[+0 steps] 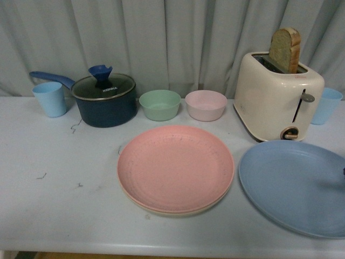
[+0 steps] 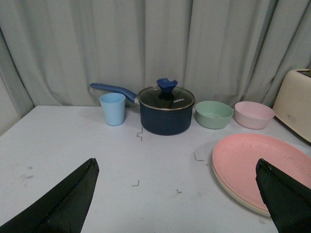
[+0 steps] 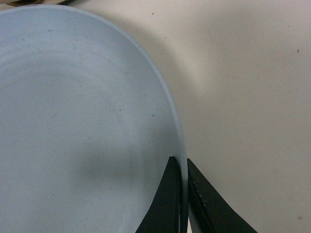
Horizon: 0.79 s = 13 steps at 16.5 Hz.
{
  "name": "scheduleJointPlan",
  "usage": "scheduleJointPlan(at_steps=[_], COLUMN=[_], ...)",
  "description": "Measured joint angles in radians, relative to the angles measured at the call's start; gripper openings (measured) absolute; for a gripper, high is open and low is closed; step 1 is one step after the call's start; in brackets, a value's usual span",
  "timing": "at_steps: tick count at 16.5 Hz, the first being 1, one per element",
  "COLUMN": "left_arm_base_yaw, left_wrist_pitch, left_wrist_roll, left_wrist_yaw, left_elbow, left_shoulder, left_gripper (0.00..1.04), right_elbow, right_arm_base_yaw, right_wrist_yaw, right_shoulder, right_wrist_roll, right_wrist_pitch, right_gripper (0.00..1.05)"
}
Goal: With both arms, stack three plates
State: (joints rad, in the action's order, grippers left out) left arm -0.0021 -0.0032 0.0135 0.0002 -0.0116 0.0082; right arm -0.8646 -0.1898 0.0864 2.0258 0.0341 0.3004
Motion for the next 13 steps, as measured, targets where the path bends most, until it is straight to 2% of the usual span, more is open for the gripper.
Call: scheduleJointPlan(at_steps=[3, 5, 7, 10, 12, 13], left_arm_base_yaw=[0.0, 0.0, 0.0, 0.0, 0.0, 0.0], left_wrist_pitch=[0.0, 0.0, 0.0, 0.0, 0.0, 0.0], left_wrist_roll=[0.0, 0.0, 0.0, 0.0, 0.0, 0.0], left_wrist_yaw=[0.0, 0.0, 0.0, 0.0, 0.0, 0.0], left_elbow=[0.0, 0.0, 0.0, 0.0, 0.0, 0.0], left_shoulder=[0.0, 0.0, 0.0, 0.0, 0.0, 0.0], left_gripper=[0.98, 0.98, 0.98, 0.98, 0.98, 0.98], right_elbow=[0.114, 0.198, 0.227, 0.192, 0.169, 0.169], right_arm_base_yaw=[-0.069, -0.13, -0.14, -0.036, 0.103, 0.123], right_wrist_yaw=[0.022, 0.036, 0.1, 0.151, 0.117, 0.109], right_shoulder=[-0.144, -0.326, -0.536, -0.748, -0.677, -0.66], right_wrist_roll=[0.009, -0.013, -0.028, 0.01, 0.088, 0.101], right_wrist_pitch=[-0.032, -0.131, -0.245, -0.286, -0.22, -0.205], right_gripper=[0.03, 0.03, 0.03, 0.03, 0.03, 0.03])
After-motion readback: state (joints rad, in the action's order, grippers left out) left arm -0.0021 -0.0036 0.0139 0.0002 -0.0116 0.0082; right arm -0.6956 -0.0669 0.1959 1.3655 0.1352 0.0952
